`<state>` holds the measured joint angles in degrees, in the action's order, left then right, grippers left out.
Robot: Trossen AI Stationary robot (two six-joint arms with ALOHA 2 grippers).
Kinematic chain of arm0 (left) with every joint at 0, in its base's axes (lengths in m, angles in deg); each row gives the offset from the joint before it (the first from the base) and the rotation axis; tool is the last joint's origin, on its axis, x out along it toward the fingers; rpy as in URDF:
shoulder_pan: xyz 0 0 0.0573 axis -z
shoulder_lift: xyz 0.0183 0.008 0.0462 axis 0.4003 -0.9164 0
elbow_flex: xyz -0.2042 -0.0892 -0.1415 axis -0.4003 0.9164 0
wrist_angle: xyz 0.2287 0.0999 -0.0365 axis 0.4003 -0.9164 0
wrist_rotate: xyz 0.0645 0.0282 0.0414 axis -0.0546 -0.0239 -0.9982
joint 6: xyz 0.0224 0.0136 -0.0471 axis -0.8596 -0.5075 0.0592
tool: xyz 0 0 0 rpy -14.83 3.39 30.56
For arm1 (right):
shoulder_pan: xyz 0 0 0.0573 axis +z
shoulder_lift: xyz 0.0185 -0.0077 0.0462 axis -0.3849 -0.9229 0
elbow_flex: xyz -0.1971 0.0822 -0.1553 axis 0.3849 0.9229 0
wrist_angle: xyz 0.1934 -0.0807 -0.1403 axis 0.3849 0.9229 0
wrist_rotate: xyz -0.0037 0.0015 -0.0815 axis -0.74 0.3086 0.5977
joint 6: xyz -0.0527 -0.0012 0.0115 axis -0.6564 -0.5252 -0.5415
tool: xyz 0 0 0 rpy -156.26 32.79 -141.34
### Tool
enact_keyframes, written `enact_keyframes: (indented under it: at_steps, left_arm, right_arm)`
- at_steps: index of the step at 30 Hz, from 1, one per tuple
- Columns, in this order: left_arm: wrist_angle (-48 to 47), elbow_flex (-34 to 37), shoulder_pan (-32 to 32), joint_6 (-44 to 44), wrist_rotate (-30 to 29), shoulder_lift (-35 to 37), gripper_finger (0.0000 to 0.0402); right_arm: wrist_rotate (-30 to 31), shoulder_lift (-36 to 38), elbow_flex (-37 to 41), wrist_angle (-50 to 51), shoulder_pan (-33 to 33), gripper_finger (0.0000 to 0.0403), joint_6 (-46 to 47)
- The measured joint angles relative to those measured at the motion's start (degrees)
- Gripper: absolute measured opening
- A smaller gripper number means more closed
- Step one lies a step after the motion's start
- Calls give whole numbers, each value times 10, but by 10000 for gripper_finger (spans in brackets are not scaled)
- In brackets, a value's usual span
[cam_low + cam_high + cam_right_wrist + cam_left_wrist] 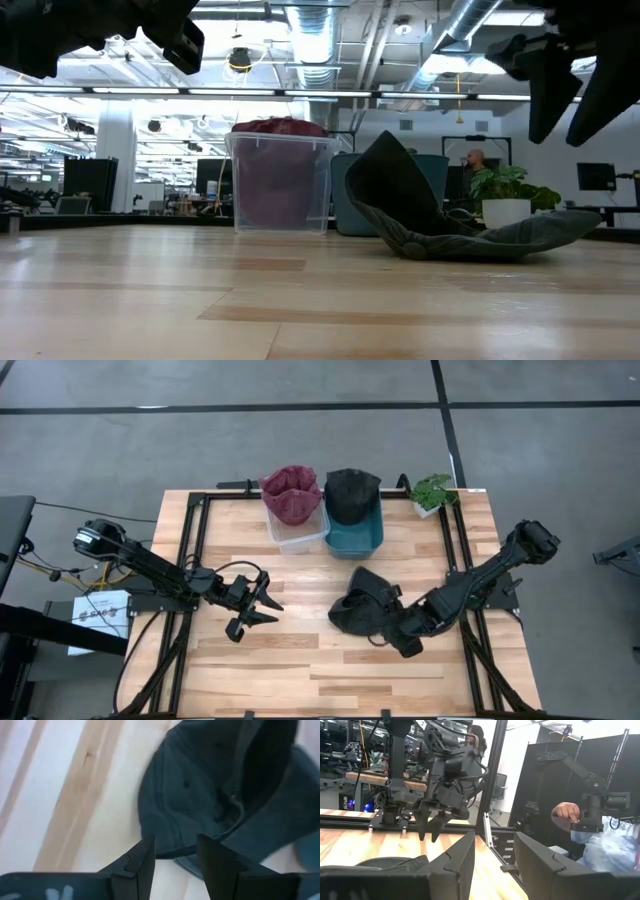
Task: Pick & Place hat
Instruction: Put the black cap into the blue bin
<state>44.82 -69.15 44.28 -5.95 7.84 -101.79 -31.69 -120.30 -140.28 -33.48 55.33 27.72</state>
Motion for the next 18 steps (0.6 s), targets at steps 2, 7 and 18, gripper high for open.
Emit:
enact_keyframes:
  at_steps: [2, 7, 18]
  left_arm:
    - [0, 0, 0, 0, 0, 0, 135]
    - [1, 0, 0, -25, -29, 0, 135]
    - [7, 0, -1, -61, -123, 0, 135]
  right_arm:
    - [31, 0, 0, 3, 15, 134, 15]
    - [105, 32, 32, -18, 48, 134, 48]
    - [154, 218, 205, -154, 98, 134, 113]
